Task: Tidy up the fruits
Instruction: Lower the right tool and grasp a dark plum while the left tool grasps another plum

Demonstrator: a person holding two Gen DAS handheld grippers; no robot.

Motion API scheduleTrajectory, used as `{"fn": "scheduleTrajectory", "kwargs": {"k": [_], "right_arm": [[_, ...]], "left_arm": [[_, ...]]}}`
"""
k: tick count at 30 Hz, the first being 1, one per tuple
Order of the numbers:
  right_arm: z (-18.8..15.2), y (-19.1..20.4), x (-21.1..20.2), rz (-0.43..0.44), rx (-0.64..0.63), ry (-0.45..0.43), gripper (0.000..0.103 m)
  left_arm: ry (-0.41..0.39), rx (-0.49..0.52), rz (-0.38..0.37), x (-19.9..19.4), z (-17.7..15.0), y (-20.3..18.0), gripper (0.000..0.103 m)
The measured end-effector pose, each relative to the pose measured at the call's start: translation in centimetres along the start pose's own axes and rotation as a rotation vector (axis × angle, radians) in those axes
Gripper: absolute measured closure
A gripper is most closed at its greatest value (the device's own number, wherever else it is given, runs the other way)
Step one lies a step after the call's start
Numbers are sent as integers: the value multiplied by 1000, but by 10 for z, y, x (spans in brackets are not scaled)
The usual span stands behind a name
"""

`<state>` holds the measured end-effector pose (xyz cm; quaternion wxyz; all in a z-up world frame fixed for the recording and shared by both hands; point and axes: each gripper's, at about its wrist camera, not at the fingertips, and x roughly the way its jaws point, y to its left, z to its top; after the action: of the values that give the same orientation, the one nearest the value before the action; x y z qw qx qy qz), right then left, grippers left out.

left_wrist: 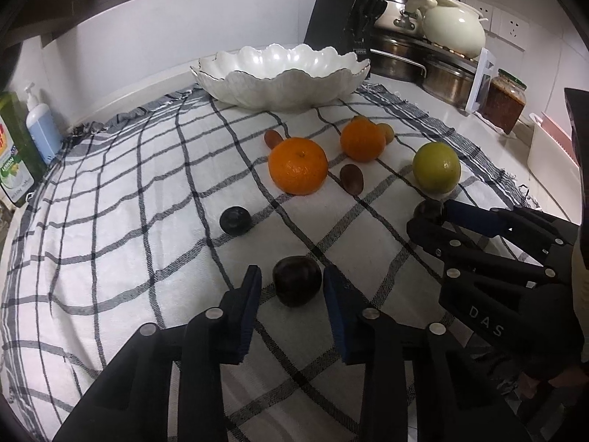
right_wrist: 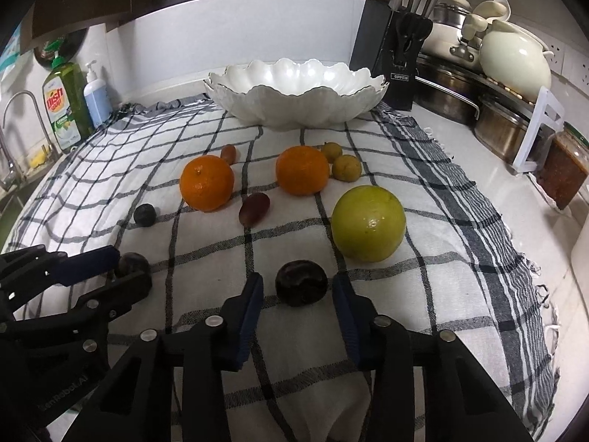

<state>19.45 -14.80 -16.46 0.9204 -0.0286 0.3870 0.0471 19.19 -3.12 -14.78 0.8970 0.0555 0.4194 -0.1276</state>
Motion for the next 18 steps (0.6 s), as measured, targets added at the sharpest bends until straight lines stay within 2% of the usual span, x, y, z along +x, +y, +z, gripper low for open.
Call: {"fn": "scheduleTrajectory", "kwargs": {"k": [6, 11, 18], "right_arm": [[1, 1, 1, -20, -2, 4, 73], [1, -1, 1, -16, 17, 1, 73], [7, 1, -16, -11, 35, -42, 73]], "left_arm": [[5, 11, -19, 4, -1, 0, 76], [-5, 22, -30, 1, 1, 0, 76], [-60, 38, -37, -13, 15, 4, 76]]}}
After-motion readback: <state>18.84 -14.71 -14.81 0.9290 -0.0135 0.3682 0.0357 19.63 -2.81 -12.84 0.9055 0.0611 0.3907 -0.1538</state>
